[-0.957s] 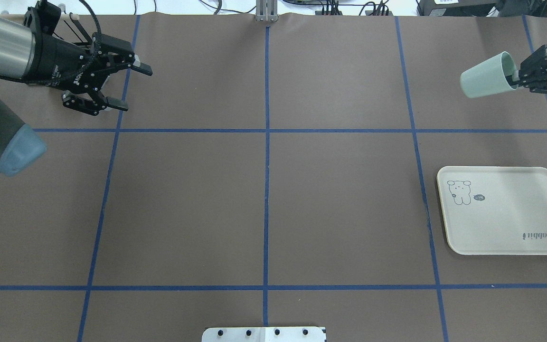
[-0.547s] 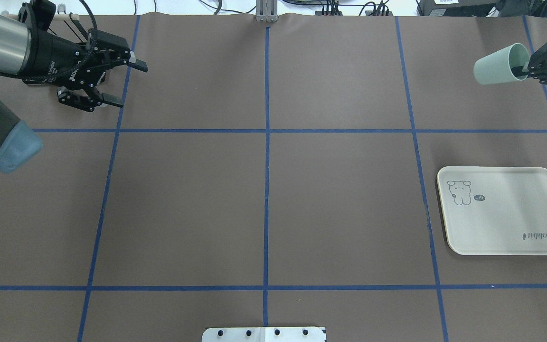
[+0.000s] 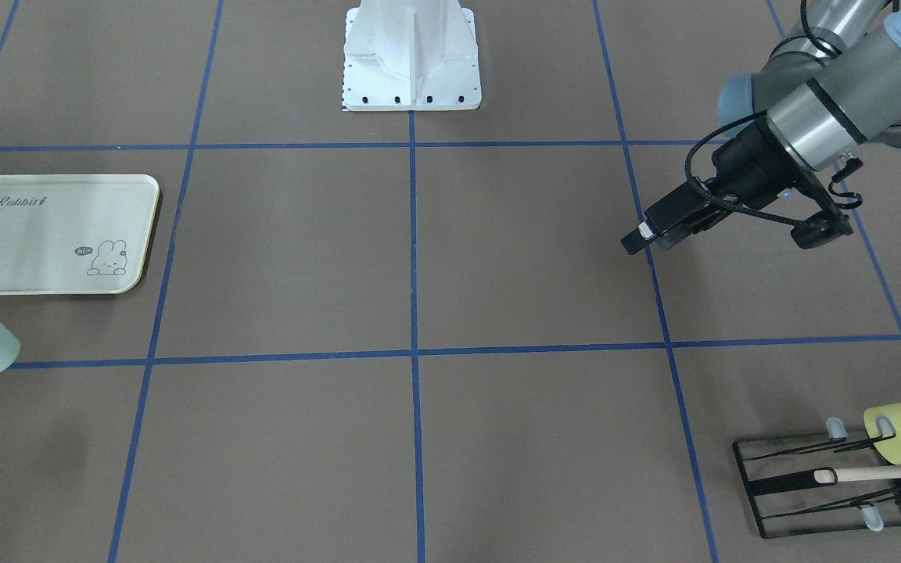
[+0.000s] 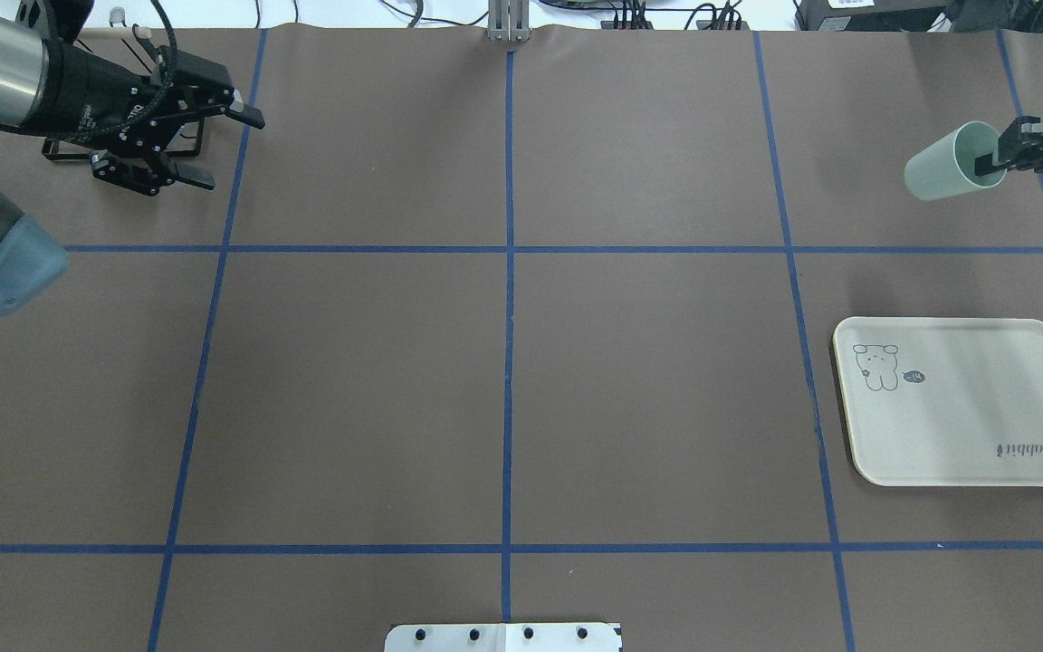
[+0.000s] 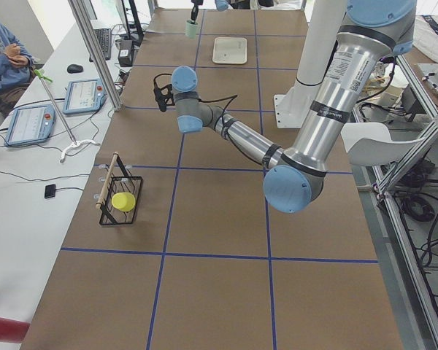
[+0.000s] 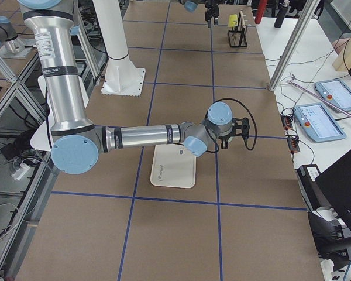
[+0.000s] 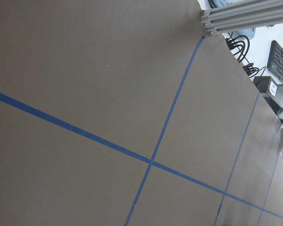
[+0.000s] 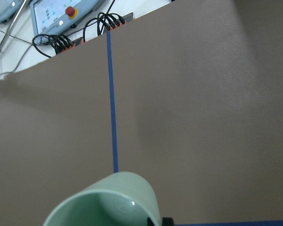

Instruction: Left arm grabs green cup and hands to right arm on tray

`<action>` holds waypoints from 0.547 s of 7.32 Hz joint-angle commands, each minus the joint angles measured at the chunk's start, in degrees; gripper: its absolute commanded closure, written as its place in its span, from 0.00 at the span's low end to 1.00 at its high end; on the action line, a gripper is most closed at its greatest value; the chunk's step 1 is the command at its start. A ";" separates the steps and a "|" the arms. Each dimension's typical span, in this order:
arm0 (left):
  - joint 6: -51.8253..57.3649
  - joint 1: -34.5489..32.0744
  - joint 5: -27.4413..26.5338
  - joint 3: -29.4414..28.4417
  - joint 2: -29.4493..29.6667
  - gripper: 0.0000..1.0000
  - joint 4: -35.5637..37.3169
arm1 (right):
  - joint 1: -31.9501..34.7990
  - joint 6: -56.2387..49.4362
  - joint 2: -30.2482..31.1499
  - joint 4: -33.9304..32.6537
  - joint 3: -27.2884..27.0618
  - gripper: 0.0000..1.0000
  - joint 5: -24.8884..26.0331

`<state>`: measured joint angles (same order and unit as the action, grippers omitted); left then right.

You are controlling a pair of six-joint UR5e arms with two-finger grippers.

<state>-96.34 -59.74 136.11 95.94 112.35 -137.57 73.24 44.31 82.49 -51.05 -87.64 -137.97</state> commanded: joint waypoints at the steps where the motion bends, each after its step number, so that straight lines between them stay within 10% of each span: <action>1: 11.73 -2.47 0.20 1.00 -0.73 0.00 10.07 | -2.57 -14.99 7.30 -14.02 -9.78 1.00 0.16; 4: 26.88 -5.28 0.21 1.44 -3.89 0.00 17.66 | -8.19 -17.76 15.74 -19.35 -16.92 1.00 1.29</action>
<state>-74.76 -63.73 136.37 97.03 109.18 -123.29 66.95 27.88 94.48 -69.37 -101.74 -137.52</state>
